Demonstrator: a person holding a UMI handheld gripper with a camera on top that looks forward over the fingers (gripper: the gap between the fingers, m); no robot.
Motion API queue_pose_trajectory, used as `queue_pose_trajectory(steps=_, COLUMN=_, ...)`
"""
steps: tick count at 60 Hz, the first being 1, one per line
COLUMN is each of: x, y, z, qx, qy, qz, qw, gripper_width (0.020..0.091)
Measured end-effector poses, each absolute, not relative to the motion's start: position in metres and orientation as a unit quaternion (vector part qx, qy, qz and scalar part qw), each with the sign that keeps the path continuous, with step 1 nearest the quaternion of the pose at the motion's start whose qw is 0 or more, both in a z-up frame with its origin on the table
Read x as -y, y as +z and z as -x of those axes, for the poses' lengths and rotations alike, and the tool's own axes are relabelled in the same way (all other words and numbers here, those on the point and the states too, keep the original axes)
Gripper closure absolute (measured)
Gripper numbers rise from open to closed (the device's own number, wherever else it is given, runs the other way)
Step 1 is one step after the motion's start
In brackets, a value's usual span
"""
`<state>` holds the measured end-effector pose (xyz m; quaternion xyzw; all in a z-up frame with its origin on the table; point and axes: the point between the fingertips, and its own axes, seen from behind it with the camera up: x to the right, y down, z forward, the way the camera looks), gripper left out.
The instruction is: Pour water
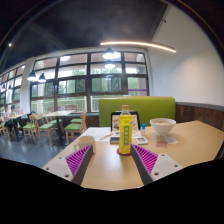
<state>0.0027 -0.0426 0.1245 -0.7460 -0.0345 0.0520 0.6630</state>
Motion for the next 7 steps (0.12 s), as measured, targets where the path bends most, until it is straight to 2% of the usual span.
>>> queue_pose_trajectory(steps=7, x=0.082, y=0.123, z=0.021, qx=0.043, qy=0.077, qz=0.746, qw=0.660, gripper_width=0.0268)
